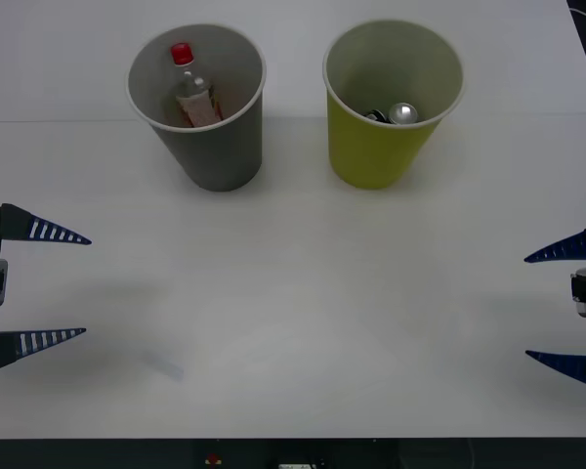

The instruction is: Put the can into the green bin and the plastic bottle into the gray bin

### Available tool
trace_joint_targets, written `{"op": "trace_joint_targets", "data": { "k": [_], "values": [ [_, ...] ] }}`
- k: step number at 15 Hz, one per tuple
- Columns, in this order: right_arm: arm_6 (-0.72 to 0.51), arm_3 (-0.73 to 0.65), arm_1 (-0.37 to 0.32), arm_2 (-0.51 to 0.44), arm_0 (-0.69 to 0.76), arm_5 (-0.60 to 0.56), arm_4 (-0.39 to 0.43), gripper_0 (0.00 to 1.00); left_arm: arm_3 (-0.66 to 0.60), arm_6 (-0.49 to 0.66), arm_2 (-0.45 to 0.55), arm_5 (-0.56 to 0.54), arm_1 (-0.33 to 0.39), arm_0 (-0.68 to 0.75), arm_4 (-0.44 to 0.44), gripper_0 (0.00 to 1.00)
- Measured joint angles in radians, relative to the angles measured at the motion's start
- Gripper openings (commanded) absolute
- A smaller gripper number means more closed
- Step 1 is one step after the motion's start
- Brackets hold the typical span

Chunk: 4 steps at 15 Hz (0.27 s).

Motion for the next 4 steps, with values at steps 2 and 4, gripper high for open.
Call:
{"op": "trace_joint_targets", "data": {
  "k": [2,4],
  "values": [
    [0.011,0.0,0.004,-0.001,0.0,0.0,-0.008,1.0,0.0,0.0,0.0,0.0,0.0,0.0,0.0,1.0],
    [0.011,0.0,0.013,-0.001,0.003,-0.002,-0.007,1.0,0.0,0.0,0.0,0.0,0.0,0.0,0.0,1.0]
  ]
}}
